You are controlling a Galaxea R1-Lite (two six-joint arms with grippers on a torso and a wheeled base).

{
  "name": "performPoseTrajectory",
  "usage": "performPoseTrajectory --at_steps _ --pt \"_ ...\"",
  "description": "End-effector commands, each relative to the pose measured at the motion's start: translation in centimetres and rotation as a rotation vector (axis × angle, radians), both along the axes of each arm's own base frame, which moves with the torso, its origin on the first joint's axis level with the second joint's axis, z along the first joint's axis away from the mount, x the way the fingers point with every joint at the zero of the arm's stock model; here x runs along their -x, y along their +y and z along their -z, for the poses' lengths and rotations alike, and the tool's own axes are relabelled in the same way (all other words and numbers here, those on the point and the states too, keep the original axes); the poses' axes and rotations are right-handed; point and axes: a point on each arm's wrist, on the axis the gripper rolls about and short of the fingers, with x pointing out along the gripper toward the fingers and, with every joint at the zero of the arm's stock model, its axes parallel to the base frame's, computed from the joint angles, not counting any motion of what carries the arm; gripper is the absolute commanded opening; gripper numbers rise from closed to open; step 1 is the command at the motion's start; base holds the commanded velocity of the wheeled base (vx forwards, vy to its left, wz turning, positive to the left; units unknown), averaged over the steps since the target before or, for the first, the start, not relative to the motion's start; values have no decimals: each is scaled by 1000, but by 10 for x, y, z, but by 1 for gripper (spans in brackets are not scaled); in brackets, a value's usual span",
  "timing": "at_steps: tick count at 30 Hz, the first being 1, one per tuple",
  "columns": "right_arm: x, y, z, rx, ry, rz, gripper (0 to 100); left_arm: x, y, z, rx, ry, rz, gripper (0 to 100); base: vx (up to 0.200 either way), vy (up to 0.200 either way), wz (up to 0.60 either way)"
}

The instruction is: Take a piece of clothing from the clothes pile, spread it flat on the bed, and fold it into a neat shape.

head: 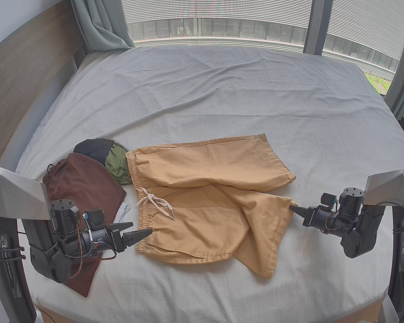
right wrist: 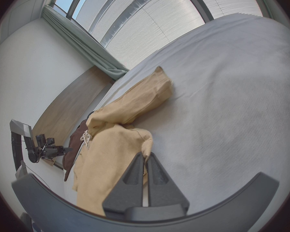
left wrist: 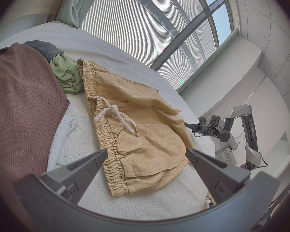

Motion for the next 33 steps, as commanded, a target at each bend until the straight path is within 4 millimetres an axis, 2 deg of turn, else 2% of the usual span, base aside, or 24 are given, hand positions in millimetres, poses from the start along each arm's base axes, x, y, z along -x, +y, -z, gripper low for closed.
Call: performPoseTrajectory --at_steps 1,5,6,10,15,26,27,31,33 --pt "-9 -6 -7 2 -47 25 0 0 -2 2 0 9 5 100 0 0 0" --pt "-15 -5 -8 0 -67 27 0 1 -2 2 0 9 7 100 0 0 0" --pt "-25 -5 -7 3 -96 40 0 1 -2 3 -1 10 7 100 0 0 0" --pt "-37 -4 -5 13 -129 85 0 1 -2 3 0 13 7 100 0 0 0" --pt "-45 -3 -3 11 -150 87 0 1 -2 3 1 12 8 100 0 0 0" --pt "-45 -3 0 12 -144 86 0 0 -2 3 1 10 8 100 0 0 0" --pt "-44 -3 0 15 -142 84 100 0 -2 3 1 10 8 100 0 0 0" --pt "-41 -1 -5 16 -146 81 100 0 -2 3 1 10 8 100 0 0 0" --pt "-32 -1 -10 19 -133 71 100 0 -2 2 1 8 8 100 0 0 0"
